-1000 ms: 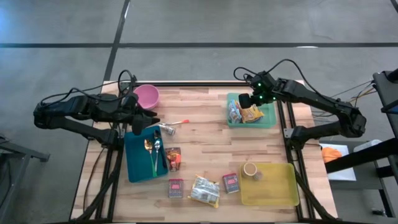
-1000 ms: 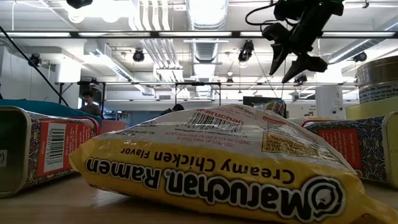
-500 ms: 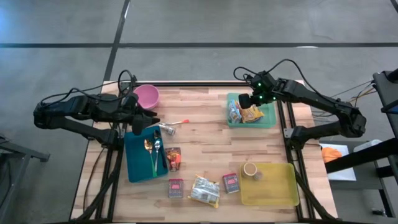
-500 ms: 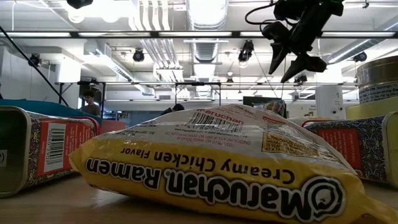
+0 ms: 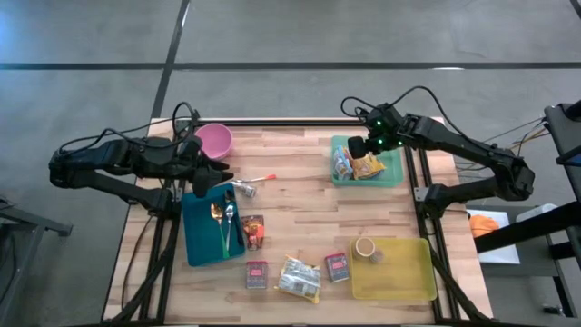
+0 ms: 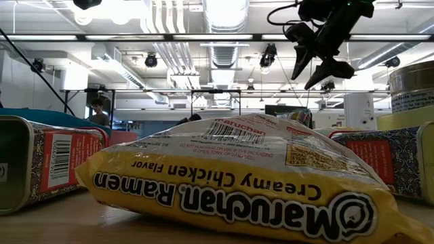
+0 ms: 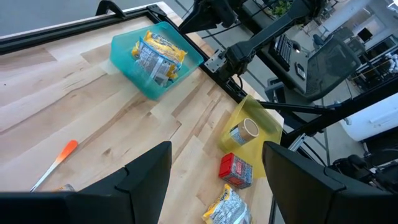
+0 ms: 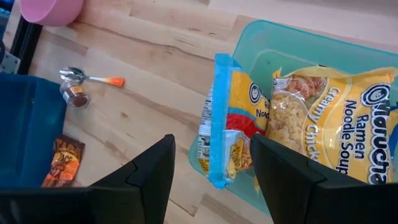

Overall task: Pick & Place Food Item
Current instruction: Put the yellow noodle pack into the green bin

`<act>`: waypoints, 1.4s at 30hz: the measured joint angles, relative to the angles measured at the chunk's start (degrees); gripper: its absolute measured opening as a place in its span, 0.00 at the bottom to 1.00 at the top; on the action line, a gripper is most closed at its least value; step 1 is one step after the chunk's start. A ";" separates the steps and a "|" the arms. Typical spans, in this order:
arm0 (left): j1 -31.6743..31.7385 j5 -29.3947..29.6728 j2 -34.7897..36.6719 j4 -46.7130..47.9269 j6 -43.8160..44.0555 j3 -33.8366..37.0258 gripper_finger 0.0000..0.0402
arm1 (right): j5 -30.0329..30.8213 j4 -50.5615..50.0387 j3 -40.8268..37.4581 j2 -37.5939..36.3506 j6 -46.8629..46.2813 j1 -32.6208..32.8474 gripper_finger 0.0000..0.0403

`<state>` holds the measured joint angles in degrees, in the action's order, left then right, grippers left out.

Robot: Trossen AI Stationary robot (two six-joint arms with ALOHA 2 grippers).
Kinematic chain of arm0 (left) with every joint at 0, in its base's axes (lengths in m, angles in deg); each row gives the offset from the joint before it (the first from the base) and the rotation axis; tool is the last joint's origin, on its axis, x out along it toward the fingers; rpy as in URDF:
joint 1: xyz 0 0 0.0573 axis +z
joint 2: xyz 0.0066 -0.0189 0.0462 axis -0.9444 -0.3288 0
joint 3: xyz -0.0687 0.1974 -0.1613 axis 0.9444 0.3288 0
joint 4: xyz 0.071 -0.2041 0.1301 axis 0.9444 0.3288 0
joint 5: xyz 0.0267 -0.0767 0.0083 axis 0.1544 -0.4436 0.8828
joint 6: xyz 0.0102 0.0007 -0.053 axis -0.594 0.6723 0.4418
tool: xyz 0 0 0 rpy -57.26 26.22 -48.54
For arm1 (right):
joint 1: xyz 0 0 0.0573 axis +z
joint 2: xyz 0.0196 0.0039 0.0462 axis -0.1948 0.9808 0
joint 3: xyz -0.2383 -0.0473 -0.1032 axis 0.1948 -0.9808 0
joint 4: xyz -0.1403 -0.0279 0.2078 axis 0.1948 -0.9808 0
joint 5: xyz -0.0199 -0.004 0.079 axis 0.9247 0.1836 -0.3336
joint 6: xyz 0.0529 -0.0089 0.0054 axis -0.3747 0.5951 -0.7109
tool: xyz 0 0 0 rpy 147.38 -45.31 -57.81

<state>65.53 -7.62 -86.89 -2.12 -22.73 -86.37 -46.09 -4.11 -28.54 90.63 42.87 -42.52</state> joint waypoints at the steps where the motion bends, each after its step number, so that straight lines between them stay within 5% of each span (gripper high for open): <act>1: 0.00 0.00 0.00 0.01 0.00 0.00 0.64 | -0.13 0.05 0.00 0.00 0.26 0.00 0.50; 7: 0.00 0.20 -0.07 0.01 0.02 0.02 0.64 | -5.61 6.96 0.00 0.00 7.27 1.79 0.50; 16: 0.02 0.20 -0.07 0.76 0.06 0.04 0.64 | -4.23 16.64 0.69 1.93 22.87 10.93 0.50; 25: 0.00 0.19 -0.08 6.52 5.00 0.07 0.64 | -5.57 16.58 7.26 9.74 28.05 14.88 0.50; 30: 0.02 -1.04 -1.34 11.90 8.22 0.07 0.64 | -11.49 7.67 13.88 14.70 32.19 19.09 0.50; 35: 0.02 -1.48 -3.46 13.52 7.52 0.07 0.64 | -11.53 -9.11 22.12 19.20 35.50 24.42 0.50; 42: 0.02 -1.77 -6.46 13.50 2.26 0.07 0.64 | -11.54 -16.26 28.34 22.18 33.49 32.17 0.50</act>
<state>65.55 -9.39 -93.36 11.38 -20.48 -86.30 -57.63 -20.37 -0.20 112.82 76.36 -10.35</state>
